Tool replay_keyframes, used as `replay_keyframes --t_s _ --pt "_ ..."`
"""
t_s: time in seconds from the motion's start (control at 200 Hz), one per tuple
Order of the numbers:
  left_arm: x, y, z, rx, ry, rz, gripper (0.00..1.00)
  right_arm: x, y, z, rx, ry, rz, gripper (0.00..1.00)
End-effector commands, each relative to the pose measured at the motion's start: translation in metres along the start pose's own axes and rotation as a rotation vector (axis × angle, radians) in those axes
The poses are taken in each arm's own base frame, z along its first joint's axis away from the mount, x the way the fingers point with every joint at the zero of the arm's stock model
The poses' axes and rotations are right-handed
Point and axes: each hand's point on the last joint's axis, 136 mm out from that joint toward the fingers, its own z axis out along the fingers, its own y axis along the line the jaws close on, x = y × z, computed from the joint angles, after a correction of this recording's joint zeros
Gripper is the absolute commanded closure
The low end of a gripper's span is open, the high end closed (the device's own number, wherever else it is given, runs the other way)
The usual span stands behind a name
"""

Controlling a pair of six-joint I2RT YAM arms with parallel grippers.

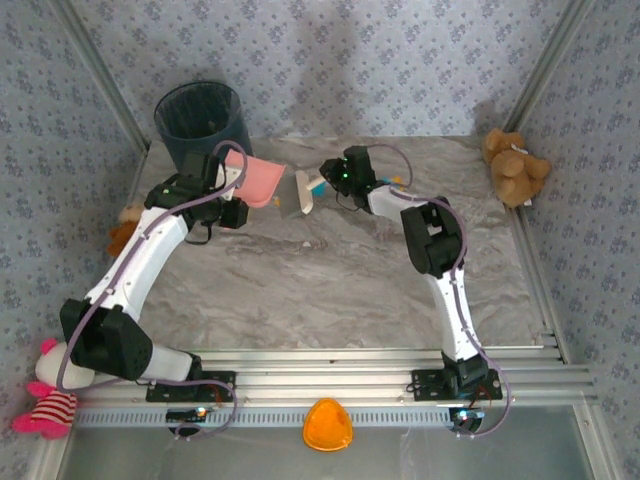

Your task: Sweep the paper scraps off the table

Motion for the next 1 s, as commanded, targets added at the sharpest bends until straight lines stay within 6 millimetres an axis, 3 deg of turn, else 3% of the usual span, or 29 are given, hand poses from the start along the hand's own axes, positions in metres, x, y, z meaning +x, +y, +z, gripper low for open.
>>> replay_keyframes --t_s 0.0,0.27,0.675,0.795,0.994 --pt "-0.003 -0.001 -0.001 0.018 0.000 0.002 1.00 -0.034 -0.012 -0.027 0.062 -0.111 -0.006 1.00" --pt "-0.002 -0.003 0.001 0.028 0.009 0.004 1.00 -0.045 -0.048 -0.069 0.165 -0.176 -0.010 1.00" --pt "0.000 -0.004 0.003 0.033 0.020 0.005 1.00 -0.047 -0.081 -0.149 0.327 -0.291 -0.052 1.00" --pt "0.000 -0.004 0.004 0.033 0.024 0.004 1.00 -0.047 -0.068 -0.160 0.278 -0.286 -0.094 1.00" --pt "0.000 -0.005 0.004 0.038 0.023 0.002 1.00 -0.054 -0.006 -0.162 -0.058 -0.214 -0.146 1.00"
